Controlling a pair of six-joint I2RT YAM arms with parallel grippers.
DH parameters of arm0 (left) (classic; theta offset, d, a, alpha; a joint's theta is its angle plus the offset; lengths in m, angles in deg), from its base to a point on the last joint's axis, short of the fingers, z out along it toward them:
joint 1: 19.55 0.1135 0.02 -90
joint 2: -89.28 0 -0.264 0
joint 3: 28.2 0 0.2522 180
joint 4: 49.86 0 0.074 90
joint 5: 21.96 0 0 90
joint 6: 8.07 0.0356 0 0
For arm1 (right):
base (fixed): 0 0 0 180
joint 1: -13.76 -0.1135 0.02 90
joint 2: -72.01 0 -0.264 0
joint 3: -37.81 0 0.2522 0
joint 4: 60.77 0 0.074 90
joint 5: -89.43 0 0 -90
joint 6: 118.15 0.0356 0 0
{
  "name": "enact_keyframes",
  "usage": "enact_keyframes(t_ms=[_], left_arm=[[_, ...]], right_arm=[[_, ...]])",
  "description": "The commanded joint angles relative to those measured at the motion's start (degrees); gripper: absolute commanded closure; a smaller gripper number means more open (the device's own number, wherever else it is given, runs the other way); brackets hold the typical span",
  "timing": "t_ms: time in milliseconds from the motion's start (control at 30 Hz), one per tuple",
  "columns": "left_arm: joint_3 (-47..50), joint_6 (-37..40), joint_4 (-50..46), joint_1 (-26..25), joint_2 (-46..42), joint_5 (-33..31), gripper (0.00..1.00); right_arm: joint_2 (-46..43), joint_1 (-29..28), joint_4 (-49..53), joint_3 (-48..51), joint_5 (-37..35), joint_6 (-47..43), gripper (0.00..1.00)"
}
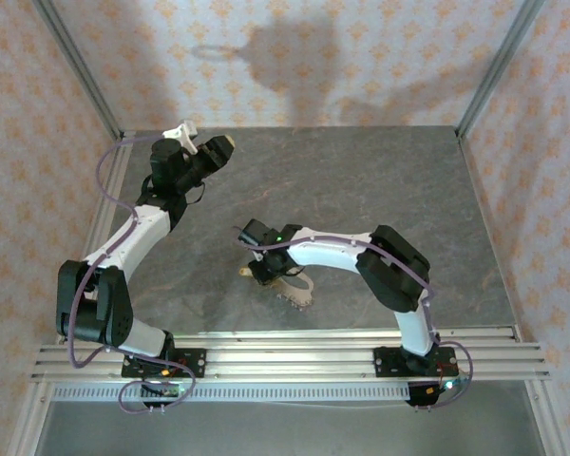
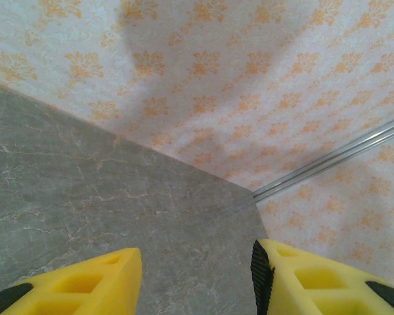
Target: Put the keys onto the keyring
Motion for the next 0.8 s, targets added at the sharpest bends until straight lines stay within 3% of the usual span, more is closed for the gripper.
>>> enact_keyframes(t_ms=[0, 133, 367, 467, 533, 767], left_arm=[[-0.2, -0.2, 1.5, 0.4, -2.0, 0.8, 0.51], [-0.6, -0.1, 1.1, 0.4, -2.1, 1.3, 0.51], [-1.7, -0.3, 0.6, 0.0, -0.8, 3.3, 0.51], [-2.7, -0.2, 0.1, -0.8, 0.5, 4.3, 0.51], [-3.5, 0.2, -0.6, -1.5, 1.4, 4.6, 0.51], [-5.3, 0.8, -2.0, -3.2, 3.7, 5.3, 0.49]], right_arm=[[1.4, 2.1, -0.9, 0.2, -7.7, 3.3, 0.92], [-0.2, 8.3, -4.1, 1.4, -9.8, 7.0, 1.0], [-6.4, 16.8, -5.3, 5.5, -13.3, 12.6, 1.0], [-10.6, 17.9, -7.6, 8.1, -10.1, 13.9, 0.74], [-13.8, 17.9, -9.8, 9.8, -9.6, 14.5, 0.63], [-13.7, 21.6, -7.5, 6.4, -9.5, 7.7, 0.53]])
